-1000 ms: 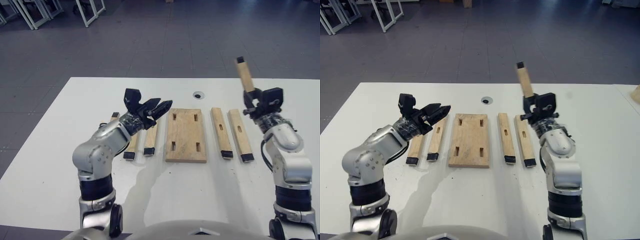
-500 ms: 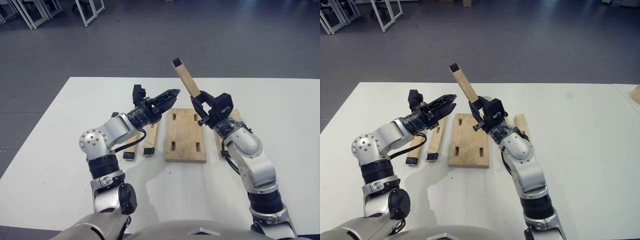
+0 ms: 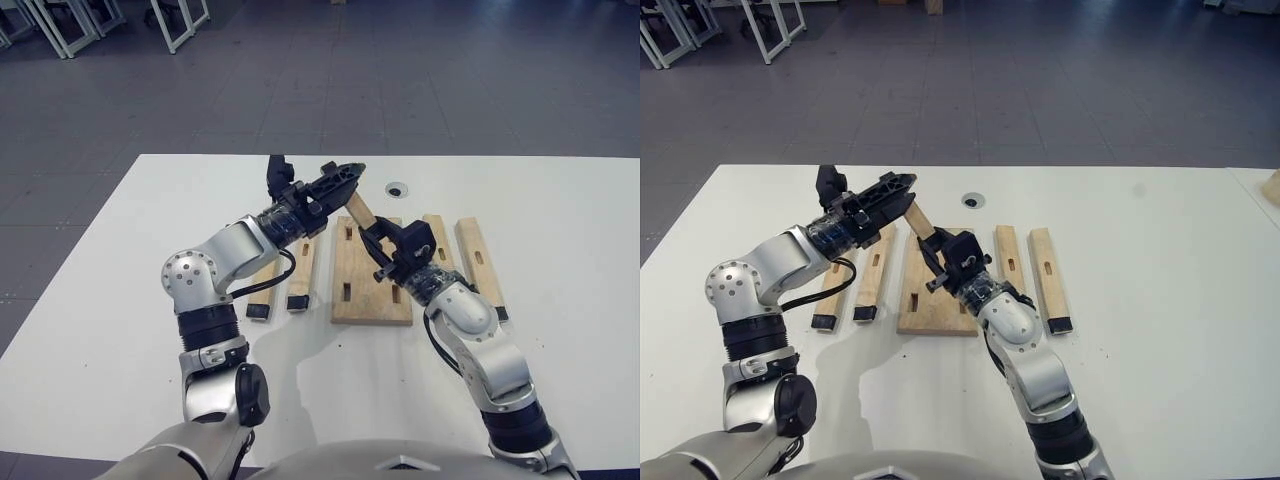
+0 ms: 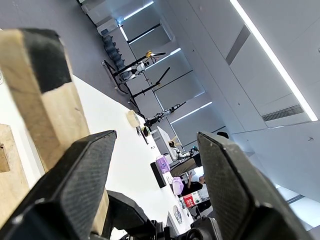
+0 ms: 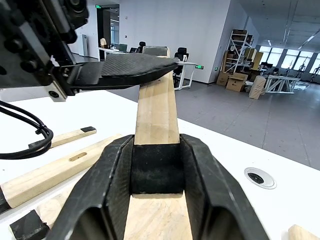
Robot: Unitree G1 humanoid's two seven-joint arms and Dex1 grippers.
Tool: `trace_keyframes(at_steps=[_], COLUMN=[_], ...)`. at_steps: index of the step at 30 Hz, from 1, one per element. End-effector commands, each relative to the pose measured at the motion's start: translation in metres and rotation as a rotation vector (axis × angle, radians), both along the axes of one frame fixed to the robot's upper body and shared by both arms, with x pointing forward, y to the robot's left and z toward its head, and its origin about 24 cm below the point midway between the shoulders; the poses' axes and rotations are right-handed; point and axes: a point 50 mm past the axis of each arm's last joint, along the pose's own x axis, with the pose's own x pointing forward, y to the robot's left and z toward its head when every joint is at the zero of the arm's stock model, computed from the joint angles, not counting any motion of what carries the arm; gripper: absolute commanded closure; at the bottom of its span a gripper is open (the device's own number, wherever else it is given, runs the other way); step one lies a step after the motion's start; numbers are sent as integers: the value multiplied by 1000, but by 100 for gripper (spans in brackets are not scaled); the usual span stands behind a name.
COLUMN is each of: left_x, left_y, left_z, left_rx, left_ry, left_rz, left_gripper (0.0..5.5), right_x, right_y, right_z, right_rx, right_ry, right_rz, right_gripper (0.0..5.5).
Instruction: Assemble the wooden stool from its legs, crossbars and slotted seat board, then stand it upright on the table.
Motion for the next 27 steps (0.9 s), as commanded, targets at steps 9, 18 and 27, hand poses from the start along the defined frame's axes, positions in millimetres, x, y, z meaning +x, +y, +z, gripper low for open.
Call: trace_keyframes(at_steps=[9, 18, 27], left_x=[2, 6, 13], left_y=[3, 6, 7], left_z=[-10, -14, -16], left_rx=[78, 69, 72], left_ry=[37, 60, 74], left_rz=[27, 54, 74], left_gripper=[252, 252, 252], right_x=[12, 6, -7], right_y=[-13, -6, 7], right_z=[11, 9, -3], right_rx=[-10, -2, -24], right_ry=[-49, -34, 10], right_rz=[-80, -65, 6], right_gripper=[419, 419, 419])
